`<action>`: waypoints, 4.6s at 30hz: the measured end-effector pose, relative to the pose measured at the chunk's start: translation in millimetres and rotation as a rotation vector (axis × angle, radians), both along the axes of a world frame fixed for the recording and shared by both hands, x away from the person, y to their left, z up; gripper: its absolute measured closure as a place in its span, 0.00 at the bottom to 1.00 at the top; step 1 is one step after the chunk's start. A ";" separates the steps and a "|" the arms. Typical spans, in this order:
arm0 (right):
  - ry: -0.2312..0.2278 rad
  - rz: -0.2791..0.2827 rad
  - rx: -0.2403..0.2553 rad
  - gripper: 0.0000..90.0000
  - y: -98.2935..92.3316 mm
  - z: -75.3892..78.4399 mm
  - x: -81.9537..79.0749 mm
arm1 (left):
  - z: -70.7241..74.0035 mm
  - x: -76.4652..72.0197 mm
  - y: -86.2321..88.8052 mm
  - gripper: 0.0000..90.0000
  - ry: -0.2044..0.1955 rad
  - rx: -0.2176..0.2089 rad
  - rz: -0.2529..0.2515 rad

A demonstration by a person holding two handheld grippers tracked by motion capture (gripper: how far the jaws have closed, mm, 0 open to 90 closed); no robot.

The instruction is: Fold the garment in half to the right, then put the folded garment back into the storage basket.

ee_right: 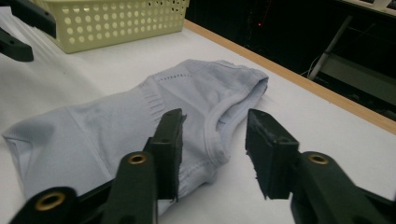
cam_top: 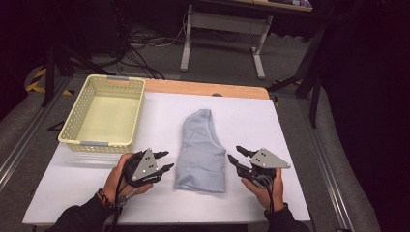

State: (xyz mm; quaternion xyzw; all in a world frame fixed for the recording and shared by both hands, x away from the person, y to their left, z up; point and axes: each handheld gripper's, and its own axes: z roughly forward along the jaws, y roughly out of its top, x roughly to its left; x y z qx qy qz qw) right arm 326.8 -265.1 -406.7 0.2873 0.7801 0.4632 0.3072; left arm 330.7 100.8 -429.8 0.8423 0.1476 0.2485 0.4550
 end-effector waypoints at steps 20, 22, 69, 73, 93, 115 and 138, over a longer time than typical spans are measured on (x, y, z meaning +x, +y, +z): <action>0.008 -0.063 0.006 0.23 -16.1 -15.6 -16.8 | -15.2 -24.9 40.3 0.14 0.032 -0.057 0.083; 0.009 -0.072 0.009 0.21 -17.2 -17.1 -17.5 | -16.1 -27.5 45.2 0.13 0.041 -0.061 0.095; 0.201 -0.040 0.035 0.16 9.4 -27.6 8.9 | -6.9 -8.2 17.1 0.14 0.169 -0.114 0.131; 0.258 -0.025 0.075 0.14 19.4 -27.7 22.6 | -5.4 7.6 0.6 0.14 0.216 -0.129 0.130; 0.539 -0.062 0.015 0.00 53.0 -57.5 78.9 | -13.2 63.9 -42.0 0.15 0.359 -0.110 0.225; 0.517 0.060 0.028 0.42 53.7 -56.2 74.0 | -37.8 122.7 -63.9 0.26 0.655 -0.226 0.206; 0.490 0.109 0.069 0.69 51.2 -55.9 71.2 | -26.3 106.8 -54.2 0.22 0.616 -0.128 0.202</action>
